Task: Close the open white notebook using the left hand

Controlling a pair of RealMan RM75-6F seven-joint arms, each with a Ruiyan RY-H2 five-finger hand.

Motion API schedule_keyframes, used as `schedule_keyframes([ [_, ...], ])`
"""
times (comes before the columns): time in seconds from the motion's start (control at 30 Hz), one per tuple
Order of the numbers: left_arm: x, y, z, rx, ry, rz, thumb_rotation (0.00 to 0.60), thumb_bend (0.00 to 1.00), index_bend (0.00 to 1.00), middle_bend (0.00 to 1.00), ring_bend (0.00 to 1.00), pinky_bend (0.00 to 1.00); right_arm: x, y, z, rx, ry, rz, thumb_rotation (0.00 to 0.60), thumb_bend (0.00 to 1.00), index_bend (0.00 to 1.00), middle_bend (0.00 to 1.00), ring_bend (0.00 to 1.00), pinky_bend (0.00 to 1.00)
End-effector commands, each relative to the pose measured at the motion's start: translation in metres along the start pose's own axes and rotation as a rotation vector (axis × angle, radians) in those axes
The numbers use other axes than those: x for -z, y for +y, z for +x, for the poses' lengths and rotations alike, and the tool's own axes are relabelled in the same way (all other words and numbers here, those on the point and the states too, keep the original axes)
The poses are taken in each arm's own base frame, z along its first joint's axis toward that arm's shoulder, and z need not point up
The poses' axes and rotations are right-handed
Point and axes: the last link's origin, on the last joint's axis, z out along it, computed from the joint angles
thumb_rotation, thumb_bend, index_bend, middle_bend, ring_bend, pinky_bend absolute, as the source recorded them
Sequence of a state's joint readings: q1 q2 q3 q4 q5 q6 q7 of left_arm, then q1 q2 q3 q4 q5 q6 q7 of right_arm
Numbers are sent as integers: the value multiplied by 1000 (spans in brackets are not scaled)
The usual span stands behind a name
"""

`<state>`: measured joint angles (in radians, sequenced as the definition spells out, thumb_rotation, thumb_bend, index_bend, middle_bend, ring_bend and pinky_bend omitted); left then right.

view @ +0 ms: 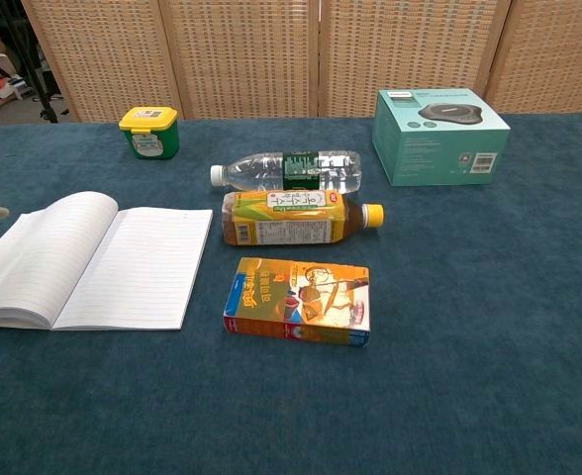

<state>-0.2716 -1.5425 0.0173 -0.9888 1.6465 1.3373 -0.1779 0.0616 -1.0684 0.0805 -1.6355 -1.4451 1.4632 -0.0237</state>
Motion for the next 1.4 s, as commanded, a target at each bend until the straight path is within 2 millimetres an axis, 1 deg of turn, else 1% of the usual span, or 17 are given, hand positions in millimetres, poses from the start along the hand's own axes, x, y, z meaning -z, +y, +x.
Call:
schedule_keyframes([
  [0.03, -7, 2, -9, 1, -27, -6, 600, 204, 0, 0, 0, 0, -1, 0, 0, 0, -2, -3, 600, 0, 0, 0, 0, 0],
  [0.4, -22, -3, -17, -12, -36, 13, 600, 202, 0, 0, 0, 0, -2, 1, -1, -1, -4, -6, 600, 0, 0, 0, 0, 0],
  [0.73, -26, -9, -21, -41, -38, 30, 600, 209, 0, 0, 0, 0, -1, 2, 1, -7, -3, -8, 600, 0, 0, 0, 0, 0],
  [0.8, -27, -9, -21, -46, -37, 30, 600, 243, 0, 0, 0, 0, -1, 2, 1, -9, -3, -8, 600, 0, 0, 0, 0, 0],
  [0.87, -27, -9, -22, -47, -38, 29, 600, 317, 0, 0, 0, 0, -2, 2, 1, -10, -3, -8, 600, 0, 0, 0, 0, 0],
  [0.93, -29, -9, -22, -47, -40, 28, 600, 415, 0, 0, 0, 0, -2, 2, 1, -11, -3, -9, 600, 0, 0, 0, 0, 0],
  [1.03, -30, -10, -23, -47, -41, 26, 600, 489, 0, 0, 0, 0, -2, 3, 1, -13, -1, -10, 600, 0, 0, 0, 0, 0],
  [1.17, -31, -9, -20, -56, -21, 15, 600, 516, 0, 0, 0, 0, -2, 3, 1, -14, -3, -11, 600, 0, 0, 0, 0, 0],
  [1.4, -36, -2, -9, -186, 66, -66, 600, 523, 0, 0, 0, 0, -2, 3, 1, -16, -6, -15, 600, 0, 0, 0, 0, 0],
])
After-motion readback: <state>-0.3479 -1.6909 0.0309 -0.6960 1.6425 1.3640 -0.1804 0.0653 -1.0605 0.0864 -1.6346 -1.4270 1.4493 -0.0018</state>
